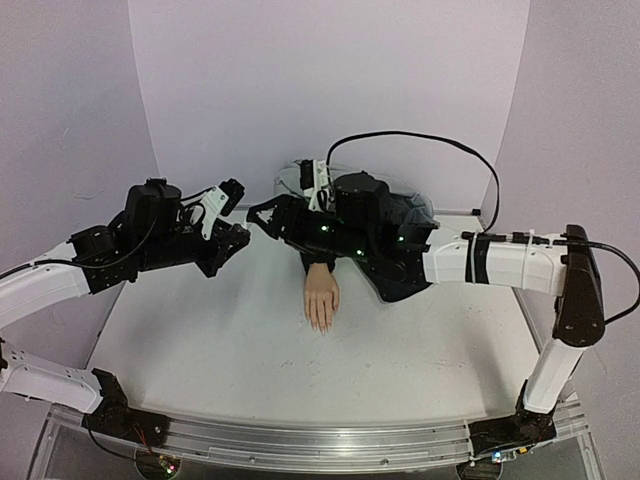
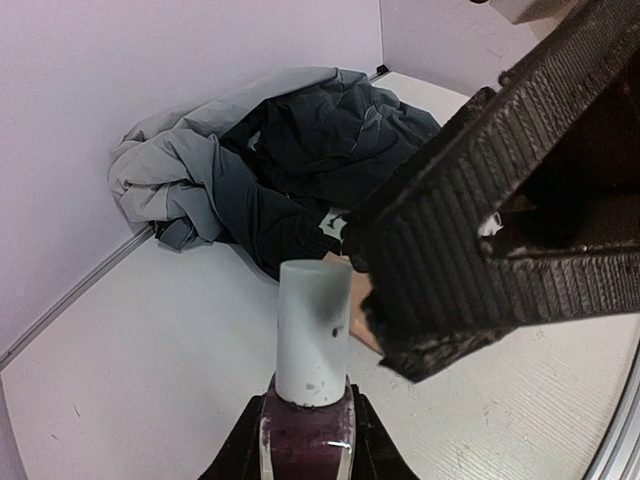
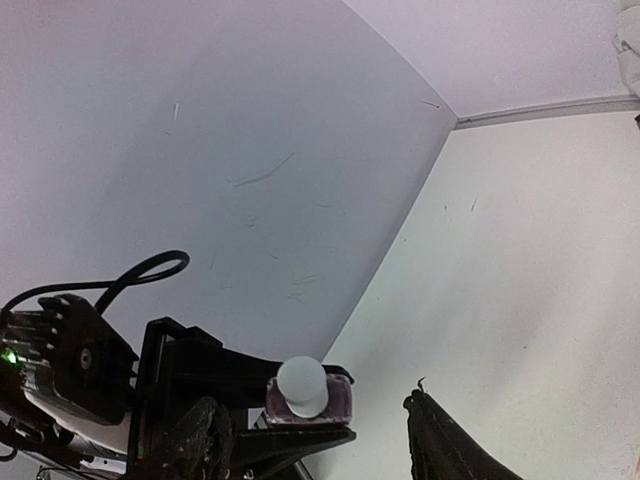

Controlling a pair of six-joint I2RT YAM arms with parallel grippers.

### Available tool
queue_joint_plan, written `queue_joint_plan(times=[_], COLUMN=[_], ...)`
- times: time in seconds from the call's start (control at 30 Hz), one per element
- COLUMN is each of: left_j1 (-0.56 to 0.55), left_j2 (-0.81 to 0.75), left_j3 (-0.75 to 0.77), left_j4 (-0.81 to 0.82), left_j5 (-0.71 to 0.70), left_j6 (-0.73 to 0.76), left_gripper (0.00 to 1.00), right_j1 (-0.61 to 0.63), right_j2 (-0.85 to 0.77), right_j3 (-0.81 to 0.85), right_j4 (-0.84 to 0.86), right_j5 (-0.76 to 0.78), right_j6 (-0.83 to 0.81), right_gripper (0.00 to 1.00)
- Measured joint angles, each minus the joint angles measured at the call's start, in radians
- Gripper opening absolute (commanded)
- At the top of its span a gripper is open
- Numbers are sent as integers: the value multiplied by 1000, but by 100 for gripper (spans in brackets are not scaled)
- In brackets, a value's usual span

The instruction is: Paint the nails

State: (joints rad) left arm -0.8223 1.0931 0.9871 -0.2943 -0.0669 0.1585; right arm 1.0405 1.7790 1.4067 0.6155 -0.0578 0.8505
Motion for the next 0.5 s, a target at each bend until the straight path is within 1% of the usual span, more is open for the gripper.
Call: queue_joint_plan(times=[0.07,0.1,0.2,0.43,0.5], left_j1=[0,0,0,0,0], left_j2=[0,0,0,0,0], left_j3=[0,0,0,0,0], left_j4=[0,0,0,0,0], left_j5=[-5,-5,-6,-6,-6], left_j6=[-1,-1,-3,-4,-6], left_gripper=[0,0,0,0,0], right_j1=[5,6,9,15,16], right_j2=[22,32,56,92,95], right_j3=[25,35,56,76,79], right_j4=[8,10,17,27,36], right_j5=[5,9,22,30,30], right_j6=[8,12,25,48,52], right_gripper=[49,46,43,27,26])
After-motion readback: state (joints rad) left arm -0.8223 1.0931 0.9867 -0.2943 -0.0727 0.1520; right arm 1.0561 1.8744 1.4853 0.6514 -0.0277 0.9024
